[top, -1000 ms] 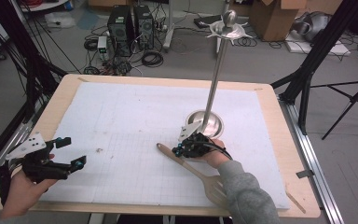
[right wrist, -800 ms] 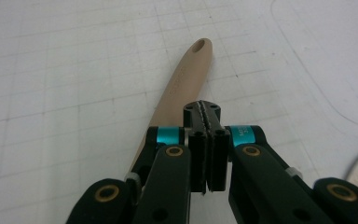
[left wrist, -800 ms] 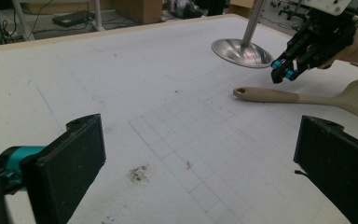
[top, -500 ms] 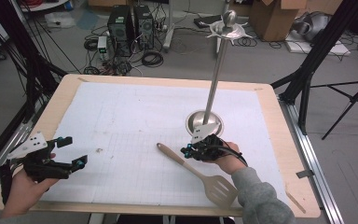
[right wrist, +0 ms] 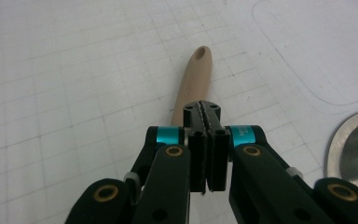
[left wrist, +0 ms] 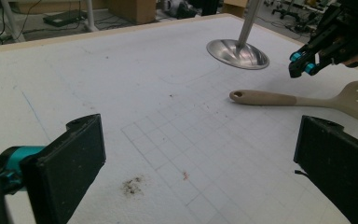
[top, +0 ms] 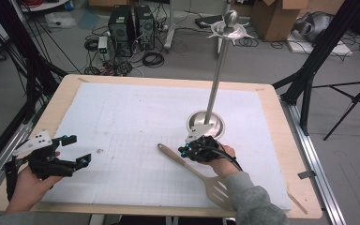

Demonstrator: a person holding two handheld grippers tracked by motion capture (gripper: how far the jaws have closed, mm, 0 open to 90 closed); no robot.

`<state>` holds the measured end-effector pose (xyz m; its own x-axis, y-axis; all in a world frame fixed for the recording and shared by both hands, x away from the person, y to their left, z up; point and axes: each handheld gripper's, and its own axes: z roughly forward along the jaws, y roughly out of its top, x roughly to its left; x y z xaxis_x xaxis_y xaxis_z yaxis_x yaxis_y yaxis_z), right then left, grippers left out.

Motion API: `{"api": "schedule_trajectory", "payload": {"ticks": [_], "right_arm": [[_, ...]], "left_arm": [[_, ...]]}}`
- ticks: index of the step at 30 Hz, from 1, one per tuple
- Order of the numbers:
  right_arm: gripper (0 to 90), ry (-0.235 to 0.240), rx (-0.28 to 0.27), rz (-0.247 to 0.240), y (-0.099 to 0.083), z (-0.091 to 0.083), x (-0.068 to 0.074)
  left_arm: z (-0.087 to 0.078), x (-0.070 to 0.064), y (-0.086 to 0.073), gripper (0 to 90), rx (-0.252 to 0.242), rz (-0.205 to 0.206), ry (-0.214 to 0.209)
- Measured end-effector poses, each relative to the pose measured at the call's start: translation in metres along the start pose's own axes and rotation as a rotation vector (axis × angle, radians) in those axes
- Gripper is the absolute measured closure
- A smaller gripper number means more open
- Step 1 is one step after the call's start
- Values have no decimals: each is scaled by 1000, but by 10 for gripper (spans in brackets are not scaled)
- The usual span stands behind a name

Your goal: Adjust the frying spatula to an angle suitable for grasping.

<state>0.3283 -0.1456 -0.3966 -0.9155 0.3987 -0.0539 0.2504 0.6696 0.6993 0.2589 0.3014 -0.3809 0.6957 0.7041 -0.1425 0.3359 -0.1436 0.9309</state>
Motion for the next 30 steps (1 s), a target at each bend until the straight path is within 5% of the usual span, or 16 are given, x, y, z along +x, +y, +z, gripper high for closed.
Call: {"api": "schedule_trajectory", "payload": {"ticks": [8,13,30], "right_arm": [[895,-65,58,60,6,28,-3],[895,-74,92,55,4,41,-4],[896,66,94,-63,9,56,10]], "left_arm": [[2,2,1,24,-9,-7,-7],[2,2,0,24,-7,-10,-8],[1,2,-1,24,0,-10,0]]}}
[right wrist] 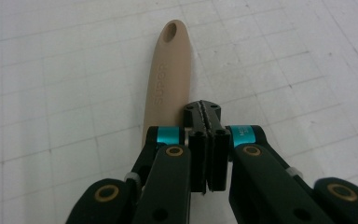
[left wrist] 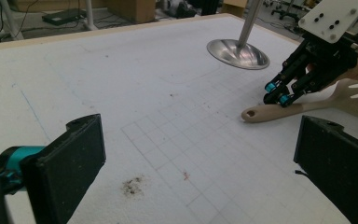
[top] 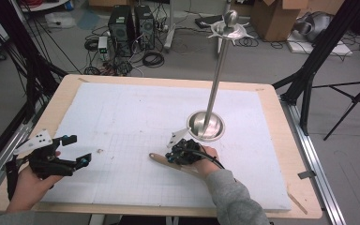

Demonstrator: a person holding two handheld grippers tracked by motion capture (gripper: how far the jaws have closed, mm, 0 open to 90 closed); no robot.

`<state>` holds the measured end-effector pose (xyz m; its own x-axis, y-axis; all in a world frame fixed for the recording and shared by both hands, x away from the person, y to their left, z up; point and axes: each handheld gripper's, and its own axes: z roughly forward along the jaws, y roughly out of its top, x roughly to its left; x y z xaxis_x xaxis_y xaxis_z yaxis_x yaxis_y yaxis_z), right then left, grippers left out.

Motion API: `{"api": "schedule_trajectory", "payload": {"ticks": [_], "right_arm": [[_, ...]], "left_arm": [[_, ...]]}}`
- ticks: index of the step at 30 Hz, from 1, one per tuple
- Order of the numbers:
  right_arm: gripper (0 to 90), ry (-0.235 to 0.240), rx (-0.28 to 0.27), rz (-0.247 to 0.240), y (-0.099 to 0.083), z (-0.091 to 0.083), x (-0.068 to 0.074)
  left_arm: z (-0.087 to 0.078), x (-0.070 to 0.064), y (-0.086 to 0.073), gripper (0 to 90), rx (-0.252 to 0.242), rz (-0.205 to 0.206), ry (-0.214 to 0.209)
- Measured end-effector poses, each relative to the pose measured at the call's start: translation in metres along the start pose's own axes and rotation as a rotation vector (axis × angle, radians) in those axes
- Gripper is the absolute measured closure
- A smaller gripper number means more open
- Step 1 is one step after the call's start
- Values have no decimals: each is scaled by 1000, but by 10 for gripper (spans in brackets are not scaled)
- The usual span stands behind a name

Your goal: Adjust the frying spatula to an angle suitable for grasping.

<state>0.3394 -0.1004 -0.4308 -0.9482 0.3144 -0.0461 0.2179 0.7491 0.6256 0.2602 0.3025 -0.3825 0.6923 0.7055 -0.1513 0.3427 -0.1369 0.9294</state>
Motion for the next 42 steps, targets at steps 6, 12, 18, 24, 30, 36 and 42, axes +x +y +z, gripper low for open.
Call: {"api": "schedule_trajectory", "payload": {"ticks": [6,12,18,24,30,36,42], "right_arm": [[896,-15,-25,-7,2,-2,0],[894,-21,-114,16,0,-28,-2],[881,-51,-164,14,-11,-62,10],[778,-79,-180,36,-27,-81,18],[597,-89,-203,70,-41,-90,20],[357,-51,-242,104,-46,-93,21],[149,-20,-301,125,-49,-98,23]], "left_arm": [[-1,0,0,24,-3,-1,-2],[-1,1,0,24,-6,-1,1],[-1,-1,1,24,-8,13,6],[3,-1,3,24,-13,15,0],[9,0,5,24,-16,20,-12],[11,1,4,24,-18,22,-18],[11,1,2,24,-15,14,-13]]}}
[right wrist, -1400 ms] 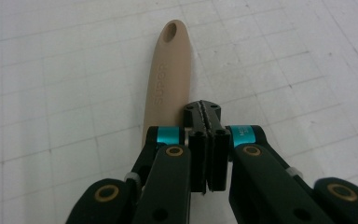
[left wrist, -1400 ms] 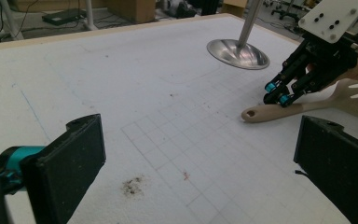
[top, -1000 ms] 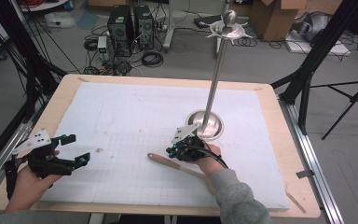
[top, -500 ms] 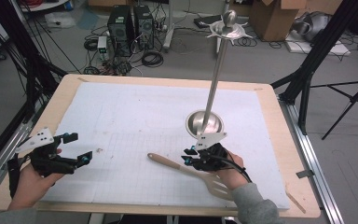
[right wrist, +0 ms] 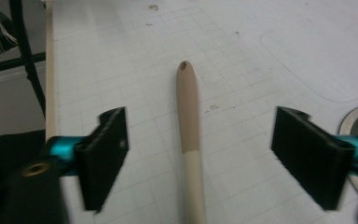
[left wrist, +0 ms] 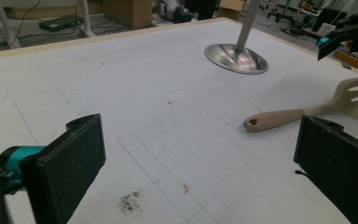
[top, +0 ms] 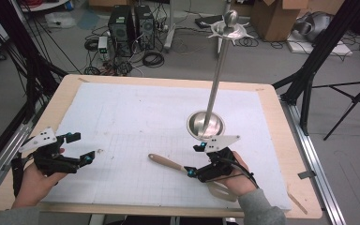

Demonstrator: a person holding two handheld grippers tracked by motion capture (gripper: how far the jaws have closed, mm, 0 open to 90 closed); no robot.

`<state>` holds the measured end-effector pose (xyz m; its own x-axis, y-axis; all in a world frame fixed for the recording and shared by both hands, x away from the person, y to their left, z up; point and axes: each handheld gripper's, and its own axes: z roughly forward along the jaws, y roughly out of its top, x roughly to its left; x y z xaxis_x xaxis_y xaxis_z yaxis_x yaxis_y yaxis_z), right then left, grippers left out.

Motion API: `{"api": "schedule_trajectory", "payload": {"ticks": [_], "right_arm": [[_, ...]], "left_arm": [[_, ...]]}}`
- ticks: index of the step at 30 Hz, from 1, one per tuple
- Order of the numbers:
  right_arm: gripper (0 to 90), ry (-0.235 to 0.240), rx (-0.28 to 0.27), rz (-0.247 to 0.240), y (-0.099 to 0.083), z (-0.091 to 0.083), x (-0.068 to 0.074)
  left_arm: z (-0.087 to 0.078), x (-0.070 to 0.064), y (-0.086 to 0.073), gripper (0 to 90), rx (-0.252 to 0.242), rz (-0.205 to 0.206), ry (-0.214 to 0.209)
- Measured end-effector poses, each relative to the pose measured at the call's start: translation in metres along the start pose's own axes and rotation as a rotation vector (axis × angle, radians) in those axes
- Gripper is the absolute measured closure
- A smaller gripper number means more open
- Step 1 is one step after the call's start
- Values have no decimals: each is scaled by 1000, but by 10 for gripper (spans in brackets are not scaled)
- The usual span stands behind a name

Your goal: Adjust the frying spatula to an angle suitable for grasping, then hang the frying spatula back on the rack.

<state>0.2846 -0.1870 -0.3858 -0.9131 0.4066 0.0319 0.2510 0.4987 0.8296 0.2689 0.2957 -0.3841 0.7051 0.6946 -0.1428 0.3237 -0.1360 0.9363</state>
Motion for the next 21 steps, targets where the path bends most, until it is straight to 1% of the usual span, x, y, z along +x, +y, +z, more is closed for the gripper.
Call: {"api": "schedule_trajectory", "payload": {"ticks": [3,4,5,6,9,12,13,15,20,21], "right_arm": [[143,10,-19,-12,-2,-4,3],[143,5,-13,-19,-2,-5,3],[142,4,-8,-15,-2,-6,4],[142,5,-11,-19,-3,-6,3],[141,3,-4,-4,-4,-7,3],[141,6,3,-3,-6,-8,2],[141,2,4,-10,-6,-8,2],[141,-1,7,-1,-7,-9,2],[140,-2,16,2,-9,-9,1],[140,-1,19,3,-9,-9,1]], "left_arm": [[0,1,0,24,0,0,-1],[0,0,0,24,-2,-1,-1],[1,0,0,24,-2,-4,-1],[1,1,0,24,1,-1,-2],[2,1,-1,24,4,-3,-5],[1,2,-2,24,6,-5,-2],[0,3,-2,24,5,-7,0],[0,2,-2,24,6,-9,4],[-2,0,0,24,0,4,2],[-1,1,-1,24,-4,-4,2]]}}
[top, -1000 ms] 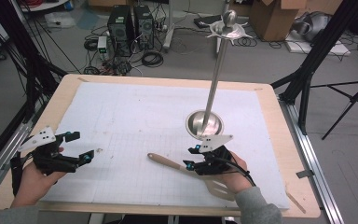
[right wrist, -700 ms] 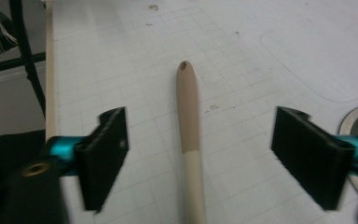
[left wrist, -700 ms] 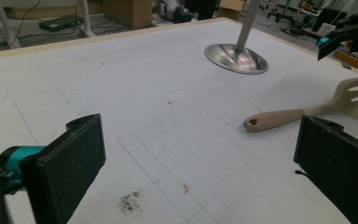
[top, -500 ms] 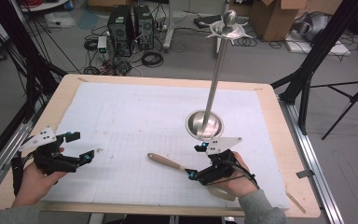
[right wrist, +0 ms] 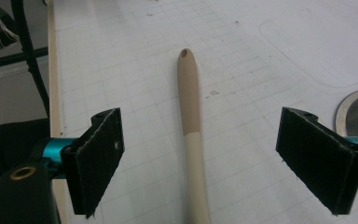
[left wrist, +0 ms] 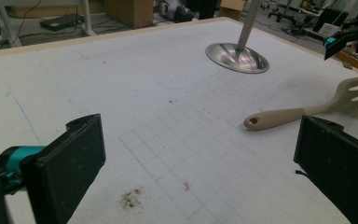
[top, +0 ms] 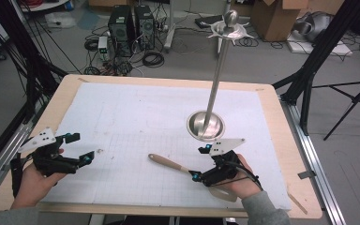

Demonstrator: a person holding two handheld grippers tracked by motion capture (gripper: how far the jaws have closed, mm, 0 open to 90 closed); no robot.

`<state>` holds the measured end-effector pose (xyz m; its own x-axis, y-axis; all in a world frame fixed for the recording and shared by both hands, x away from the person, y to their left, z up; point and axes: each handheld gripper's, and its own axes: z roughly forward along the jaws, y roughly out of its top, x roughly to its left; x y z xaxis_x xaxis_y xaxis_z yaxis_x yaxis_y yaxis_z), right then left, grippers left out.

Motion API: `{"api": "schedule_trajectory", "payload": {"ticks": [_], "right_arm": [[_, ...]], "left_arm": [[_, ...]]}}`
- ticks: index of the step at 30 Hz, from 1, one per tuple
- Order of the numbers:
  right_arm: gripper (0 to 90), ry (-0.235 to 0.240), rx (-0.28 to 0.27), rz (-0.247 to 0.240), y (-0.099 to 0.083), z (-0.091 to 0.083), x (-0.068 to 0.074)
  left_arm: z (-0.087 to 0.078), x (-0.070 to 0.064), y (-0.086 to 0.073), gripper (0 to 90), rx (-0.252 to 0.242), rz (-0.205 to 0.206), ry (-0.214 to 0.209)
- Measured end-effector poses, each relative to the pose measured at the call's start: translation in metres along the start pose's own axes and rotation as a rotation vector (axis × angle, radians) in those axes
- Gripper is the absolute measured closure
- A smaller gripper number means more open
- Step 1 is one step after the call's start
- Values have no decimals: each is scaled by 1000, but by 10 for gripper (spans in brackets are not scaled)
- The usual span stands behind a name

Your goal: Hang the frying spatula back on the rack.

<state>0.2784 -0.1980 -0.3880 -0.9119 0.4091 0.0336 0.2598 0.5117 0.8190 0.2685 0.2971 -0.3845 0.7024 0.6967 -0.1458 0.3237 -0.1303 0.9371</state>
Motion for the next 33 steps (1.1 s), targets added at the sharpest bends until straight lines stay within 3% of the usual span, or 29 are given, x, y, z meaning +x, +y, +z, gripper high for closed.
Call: {"api": "schedule_trajectory", "payload": {"ticks": [4,14,23,33], "right_arm": [[140,1,9,13,1,0,-2],[140,8,62,-9,2,3,1],[140,4,160,-15,-1,9,4],[143,-9,199,-39,-4,13,6]], "left_arm": [[1,3,-3,24,13,-4,0],[0,2,-2,24,16,0,2],[1,1,-3,24,17,-3,2],[1,1,-3,24,18,-3,4]]}}
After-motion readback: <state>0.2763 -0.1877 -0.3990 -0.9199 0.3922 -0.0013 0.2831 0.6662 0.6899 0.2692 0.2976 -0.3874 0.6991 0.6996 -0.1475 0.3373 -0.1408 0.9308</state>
